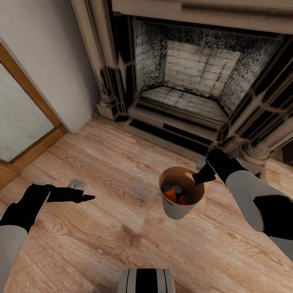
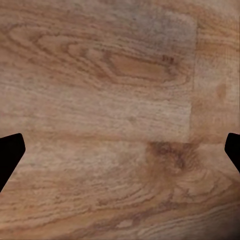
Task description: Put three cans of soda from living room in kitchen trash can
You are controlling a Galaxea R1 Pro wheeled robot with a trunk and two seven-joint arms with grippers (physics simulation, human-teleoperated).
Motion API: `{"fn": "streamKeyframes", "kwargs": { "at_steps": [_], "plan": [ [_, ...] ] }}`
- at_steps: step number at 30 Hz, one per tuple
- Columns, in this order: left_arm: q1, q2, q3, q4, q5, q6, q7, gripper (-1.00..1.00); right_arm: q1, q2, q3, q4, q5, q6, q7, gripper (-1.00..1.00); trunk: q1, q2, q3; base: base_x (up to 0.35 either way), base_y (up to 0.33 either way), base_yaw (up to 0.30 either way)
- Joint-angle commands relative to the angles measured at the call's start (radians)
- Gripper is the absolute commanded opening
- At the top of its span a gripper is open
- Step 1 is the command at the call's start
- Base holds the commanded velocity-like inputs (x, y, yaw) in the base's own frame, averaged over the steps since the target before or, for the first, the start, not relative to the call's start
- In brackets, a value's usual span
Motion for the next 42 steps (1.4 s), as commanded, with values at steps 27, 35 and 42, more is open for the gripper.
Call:
{"fn": "streamKeyframes", "kwargs": {
  "at_steps": [27, 35, 42],
  "plan": [
    [0.001, 0.0, 0.0, 0.037, -0.011, -0.026, 0.039, 1.0, 0.001, -0.005, -0.004, 0.002, -0.019, 0.007, 0.007, -1.0, 0.082, -0.148, -0.081, 0.0, 0.0, 0.0],
    [0.001, 0.0, -0.001, 0.037, -0.01, -0.028, 0.04, 1.0, 0.001, -0.005, -0.004, 0.002, -0.019, 0.007, 0.007, -1.0, 0.084, -0.149, -0.101, 0.0, 0.0, 0.0],
    [0.002, 0.0, -0.001, 0.037, -0.008, -0.029, 0.04, 1.0, 0.007, -0.005, -0.004, 0.002, -0.019, 0.007, 0.006, -1.0, 0.086, -0.15, -0.112, 0.0, 0.0, 0.0]
  ]
}}
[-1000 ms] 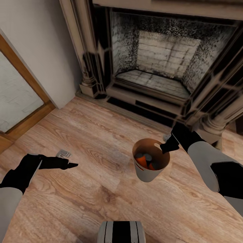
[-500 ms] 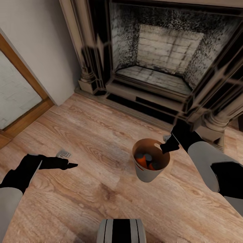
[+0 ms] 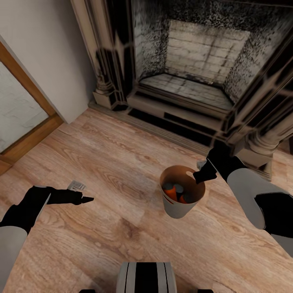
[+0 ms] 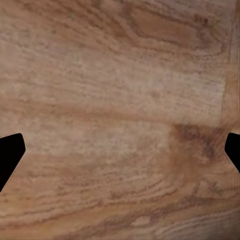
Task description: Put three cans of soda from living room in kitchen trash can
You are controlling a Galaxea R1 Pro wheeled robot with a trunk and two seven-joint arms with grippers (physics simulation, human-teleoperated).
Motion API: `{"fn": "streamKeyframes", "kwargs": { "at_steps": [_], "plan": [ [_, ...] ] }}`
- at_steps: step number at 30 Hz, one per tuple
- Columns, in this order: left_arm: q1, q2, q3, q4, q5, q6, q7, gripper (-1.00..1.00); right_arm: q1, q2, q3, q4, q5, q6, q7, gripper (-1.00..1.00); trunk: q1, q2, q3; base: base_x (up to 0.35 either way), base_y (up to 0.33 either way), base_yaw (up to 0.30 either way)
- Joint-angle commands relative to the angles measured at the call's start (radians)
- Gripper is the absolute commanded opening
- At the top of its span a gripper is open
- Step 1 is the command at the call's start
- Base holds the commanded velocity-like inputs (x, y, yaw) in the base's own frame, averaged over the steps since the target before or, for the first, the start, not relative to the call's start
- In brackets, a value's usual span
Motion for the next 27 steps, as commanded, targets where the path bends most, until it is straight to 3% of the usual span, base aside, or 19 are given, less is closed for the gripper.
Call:
{"fn": "streamKeyframes", "kwargs": {
  "at_steps": [1, 4, 14, 15, 27],
  "plan": [
    [-0.001, -0.001, -0.001, 0.001, 0.0, -0.001, 0.0, 1.0, 0.027, 0.005, -0.027, -0.007, 0.002, 0.0, -0.002, -1.0, 0.001, 0.0, -0.004, 0.0, 0.0, 0.0],
    [-0.001, -0.001, -0.001, 0.002, -0.002, -0.001, 0.0, 1.0, 0.027, 0.005, -0.027, -0.007, 0.002, 0.0, -0.001, -1.0, 0.003, -0.001, -0.016, 0.0, 0.0, 0.0],
    [0.0, -0.001, 0.0, 0.001, 0.007, -0.001, 0.0, 1.0, 0.027, 0.005, -0.027, -0.007, 0.002, 0.0, -0.002, -1.0, 0.003, -0.001, -0.016, 0.0, 0.0, 0.0],
    [-0.001, -0.001, 0.0, 0.001, 0.008, -0.001, 0.0, 1.0, 0.028, 0.005, -0.027, -0.007, 0.002, 0.0, -0.002, 1.0, 0.003, -0.001, -0.016, 0.0, 0.0, 0.0],
    [0.0, -0.001, 0.001, 0.001, 0.008, -0.006, 0.0, 1.0, 0.048, 0.007, -0.027, -0.018, 0.002, 0.0, -0.001, 1.0, 0.003, -0.001, -0.016, 0.0, 0.0, 0.0]
  ]
}}
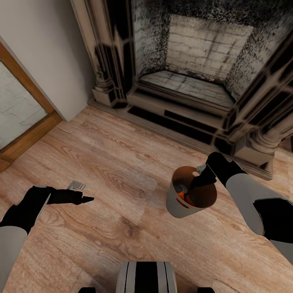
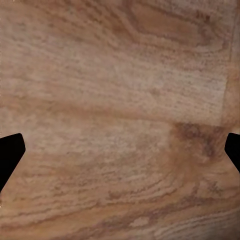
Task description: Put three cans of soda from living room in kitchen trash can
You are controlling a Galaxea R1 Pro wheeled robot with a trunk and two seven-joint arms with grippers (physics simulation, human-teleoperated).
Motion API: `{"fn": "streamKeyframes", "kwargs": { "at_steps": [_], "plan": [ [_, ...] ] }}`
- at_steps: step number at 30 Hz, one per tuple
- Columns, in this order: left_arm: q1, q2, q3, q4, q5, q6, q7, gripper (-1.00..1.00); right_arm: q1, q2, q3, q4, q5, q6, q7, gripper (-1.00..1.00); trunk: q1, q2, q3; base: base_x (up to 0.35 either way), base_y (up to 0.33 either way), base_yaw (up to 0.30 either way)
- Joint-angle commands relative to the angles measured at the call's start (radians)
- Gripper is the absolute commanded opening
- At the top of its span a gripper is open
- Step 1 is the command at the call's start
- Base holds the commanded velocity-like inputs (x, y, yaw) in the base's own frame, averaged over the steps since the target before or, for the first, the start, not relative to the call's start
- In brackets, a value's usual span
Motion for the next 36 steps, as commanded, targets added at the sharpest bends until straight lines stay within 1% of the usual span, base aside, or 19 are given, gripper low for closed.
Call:
{"fn": "streamKeyframes", "kwargs": {
  "at_steps": [1, 4, 9, 15, 25, 36],
  "plan": [
    [-0.001, 0.0, 0.0, 0.0, -0.001, -0.008, 0.0, 1.0, 0.001, 0.0, -0.009, 0.0, -0.049, 0.012, 0.004, 1.0, 0.0, 0.0, 0.0, 0.0, 0.0, 0.0],
    [0.0, 0.0, 0.0, 0.001, -0.003, -0.023, 0.0, 1.0, 0.002, 0.0, -0.009, -0.001, -0.049, 0.012, 0.004, 1.0, 0.0, 0.0, 0.0, 0.0, 0.0, 0.0],
    [-0.001, 0.0, 0.0, 0.002, -0.004, -0.029, 0.0, 1.0, 0.002, 0.0, -0.009, -0.001, -0.048, 0.012, 0.005, 1.0, 0.0, 0.0, 0.0, 0.0, 0.0, 0.0],
    [-0.002, 0.0, 0.0, 0.037, -0.006, -0.031, 0.0, 1.0, 0.002, 0.0, -0.009, 0.0, -0.048, 0.012, 0.009, 1.0, -0.002, 0.002, 0.023, 0.0, 0.0, 0.0],
    [-0.001, 0.0, 0.0, 0.043, -0.009, -0.032, 0.0, 1.0, 0.002, 0.001, -0.009, 0.0, -0.049, 0.012, 0.01, 1.0, -0.007, 0.004, 0.062, 0.0, 0.0, 0.0],
    [-0.001, 0.0, 0.0, 0.043, -0.01, -0.032, 0.0, 1.0, 0.007, 0.0, -0.009, -0.002, -0.048, 0.012, 0.01, 1.0, -0.049, 0.081, 0.096, 0.0, 0.0, 0.0]
  ]
}}
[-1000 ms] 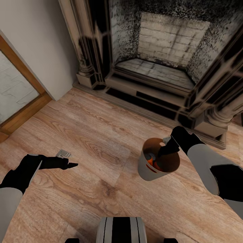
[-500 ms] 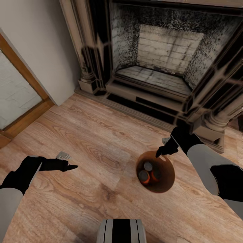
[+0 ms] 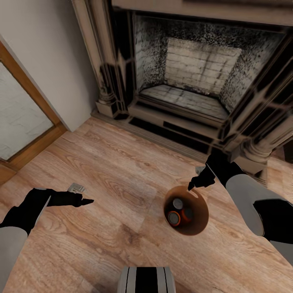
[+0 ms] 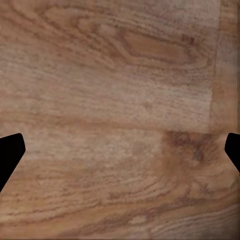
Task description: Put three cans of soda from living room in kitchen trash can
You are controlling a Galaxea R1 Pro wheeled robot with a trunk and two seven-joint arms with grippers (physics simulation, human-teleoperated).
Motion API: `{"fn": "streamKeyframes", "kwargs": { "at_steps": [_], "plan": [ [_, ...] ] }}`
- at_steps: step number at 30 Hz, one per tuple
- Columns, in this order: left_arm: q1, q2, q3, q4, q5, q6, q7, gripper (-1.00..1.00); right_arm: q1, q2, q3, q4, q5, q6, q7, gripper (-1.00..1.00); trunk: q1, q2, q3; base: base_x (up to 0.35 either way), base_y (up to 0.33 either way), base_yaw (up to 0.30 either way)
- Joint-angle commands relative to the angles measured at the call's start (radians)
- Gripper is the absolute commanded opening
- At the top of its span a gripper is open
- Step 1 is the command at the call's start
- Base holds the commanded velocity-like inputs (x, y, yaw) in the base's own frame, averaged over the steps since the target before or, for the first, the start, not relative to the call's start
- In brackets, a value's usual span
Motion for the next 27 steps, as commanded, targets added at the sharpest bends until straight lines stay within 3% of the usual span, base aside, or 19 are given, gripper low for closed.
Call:
{"fn": "streamKeyframes", "kwargs": {
  "at_steps": [1, 18, 27],
  "plan": [
    [0.0, 0.0, 0.0, 0.0, 0.0, 0.0, 0.0, 1.0, 0.0, 0.0, 0.0, 0.0, 0.0, 0.0, 0.0, 1.0, -0.004, 0.007, 0.003, 0.0, 0.0, 0.0],
    [0.0, 0.0, 0.0, 0.015, -0.002, 0.0, 0.005, 1.0, 0.031, -0.002, 0.0, 0.0, 0.0, 0.0, -0.004, 1.0, -0.069, 0.126, 0.056, 0.0, 0.0, 0.0],
    [-0.001, 0.0, 0.001, 0.043, 0.002, 0.0, 0.021, 1.0, 0.049, -0.017, 0.0, -0.001, 0.0, 0.0, -0.005, 1.0, -0.104, 0.189, 0.085, 0.0, 0.0, 0.0]
  ]
}}
